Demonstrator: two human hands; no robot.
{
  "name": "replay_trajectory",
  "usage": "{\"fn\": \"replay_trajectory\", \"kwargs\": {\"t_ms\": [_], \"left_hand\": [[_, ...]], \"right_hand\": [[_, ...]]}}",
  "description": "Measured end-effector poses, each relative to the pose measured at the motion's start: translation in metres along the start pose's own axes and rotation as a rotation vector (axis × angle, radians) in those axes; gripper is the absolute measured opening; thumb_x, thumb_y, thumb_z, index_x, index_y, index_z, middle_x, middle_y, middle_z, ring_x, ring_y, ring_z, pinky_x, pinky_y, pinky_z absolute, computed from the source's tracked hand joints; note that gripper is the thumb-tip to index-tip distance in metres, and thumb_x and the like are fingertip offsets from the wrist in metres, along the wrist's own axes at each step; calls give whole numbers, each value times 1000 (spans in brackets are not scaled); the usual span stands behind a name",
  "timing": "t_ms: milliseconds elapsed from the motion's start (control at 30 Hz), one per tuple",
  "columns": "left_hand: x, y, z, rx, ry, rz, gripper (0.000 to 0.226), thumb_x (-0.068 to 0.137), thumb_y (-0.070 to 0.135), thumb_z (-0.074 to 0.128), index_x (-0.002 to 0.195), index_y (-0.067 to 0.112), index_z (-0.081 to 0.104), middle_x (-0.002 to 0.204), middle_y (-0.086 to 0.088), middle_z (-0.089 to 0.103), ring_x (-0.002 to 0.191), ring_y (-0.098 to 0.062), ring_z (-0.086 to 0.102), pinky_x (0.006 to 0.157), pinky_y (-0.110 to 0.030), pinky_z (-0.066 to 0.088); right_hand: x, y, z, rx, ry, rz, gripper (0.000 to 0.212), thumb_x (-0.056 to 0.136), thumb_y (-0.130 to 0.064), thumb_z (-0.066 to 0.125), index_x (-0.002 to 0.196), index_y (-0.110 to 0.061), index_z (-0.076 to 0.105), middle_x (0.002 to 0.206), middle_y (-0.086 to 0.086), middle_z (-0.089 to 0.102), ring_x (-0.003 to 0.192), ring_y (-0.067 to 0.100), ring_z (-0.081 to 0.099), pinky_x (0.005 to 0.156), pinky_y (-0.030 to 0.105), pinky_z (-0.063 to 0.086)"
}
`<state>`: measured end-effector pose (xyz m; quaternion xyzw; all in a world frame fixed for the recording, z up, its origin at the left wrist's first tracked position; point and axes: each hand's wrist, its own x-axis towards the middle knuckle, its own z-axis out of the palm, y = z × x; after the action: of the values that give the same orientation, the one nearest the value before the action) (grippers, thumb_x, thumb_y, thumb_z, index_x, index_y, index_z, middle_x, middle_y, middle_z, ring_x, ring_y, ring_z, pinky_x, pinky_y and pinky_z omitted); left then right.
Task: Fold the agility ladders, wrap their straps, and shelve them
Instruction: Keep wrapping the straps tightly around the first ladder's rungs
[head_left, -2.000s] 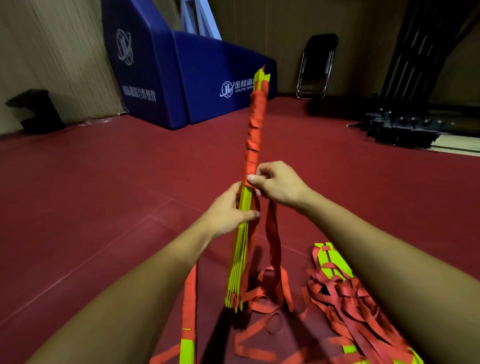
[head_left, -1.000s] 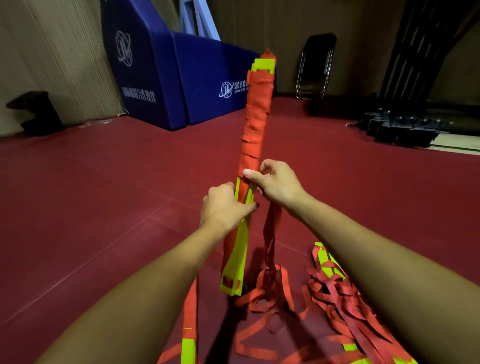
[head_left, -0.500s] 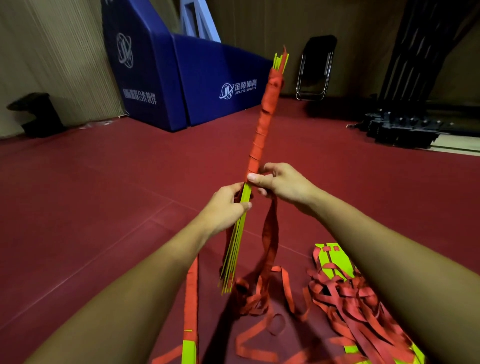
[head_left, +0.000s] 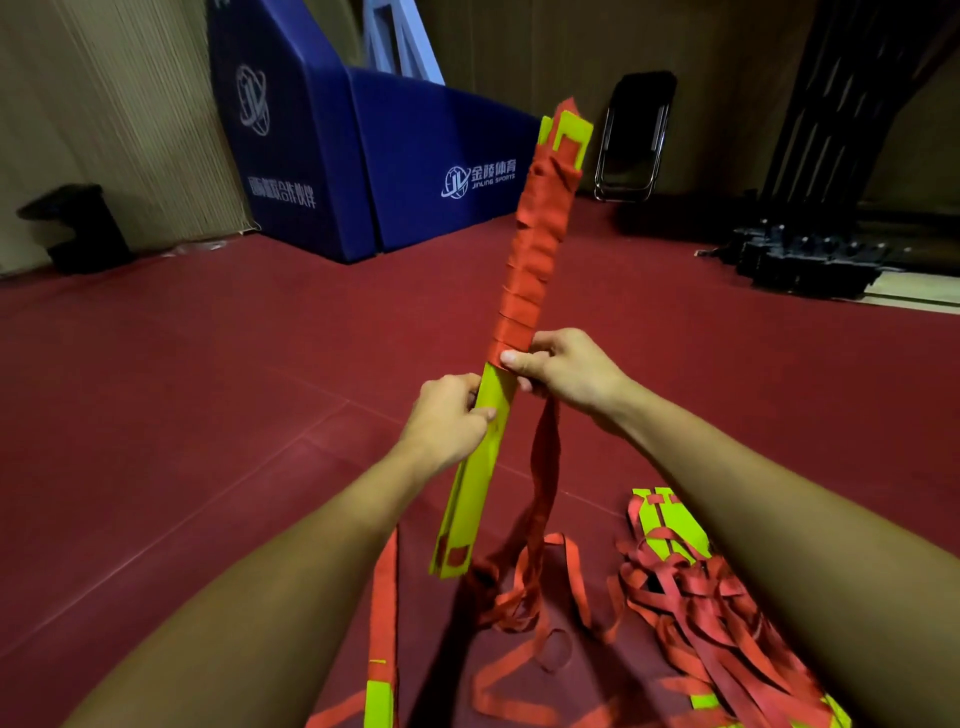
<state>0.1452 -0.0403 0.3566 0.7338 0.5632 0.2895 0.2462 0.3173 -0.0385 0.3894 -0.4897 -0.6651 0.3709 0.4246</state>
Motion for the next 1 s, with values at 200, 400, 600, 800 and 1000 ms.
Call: {"fn": "replay_trajectory", "kwargs": {"t_ms": [200,400,600,800,1000], "left_hand": [[0,5,5,-79,-41,-3,37,79,25,60,115,23,66,102,-2,75,98,-24,69,88,-42,55],[-6,10,16,39,18,37,57,77,40,78,121,21,48,111,-5,63,106,-28,61,82,-36,46],[-1,7,12,288,152,-10,49,73,55,79,106,22,64,104,-8,72,106,-35,64,80,-36,48],[3,6,12,27,-24,-23,37,76,29,81,111,27,71,98,0,77,101,-21,70,91,-35,52],[3,1,12,-251,-199,24,43,67,21,61,107,37,66,100,2,72,87,-10,60,93,-36,51]], "right_hand": [[7,6,-1,-176,130,-47,25,92,-30,68,77,-10,61,55,-6,59,41,0,44,50,23,34],[14,8,13,-165,290,-28,32,90,-36,68,71,-11,58,51,-6,60,44,2,48,55,28,35],[10,6,10,-267,349,-15,44,86,-47,69,67,-10,55,39,-11,55,39,1,49,50,23,36],[4,-1,-1,-43,-26,-7,18,97,-20,61,80,-14,59,58,-4,56,51,7,45,55,23,36],[-1,-5,-10,-18,-111,19,21,95,-24,65,89,-6,58,59,-1,56,58,14,45,54,21,37]]}}
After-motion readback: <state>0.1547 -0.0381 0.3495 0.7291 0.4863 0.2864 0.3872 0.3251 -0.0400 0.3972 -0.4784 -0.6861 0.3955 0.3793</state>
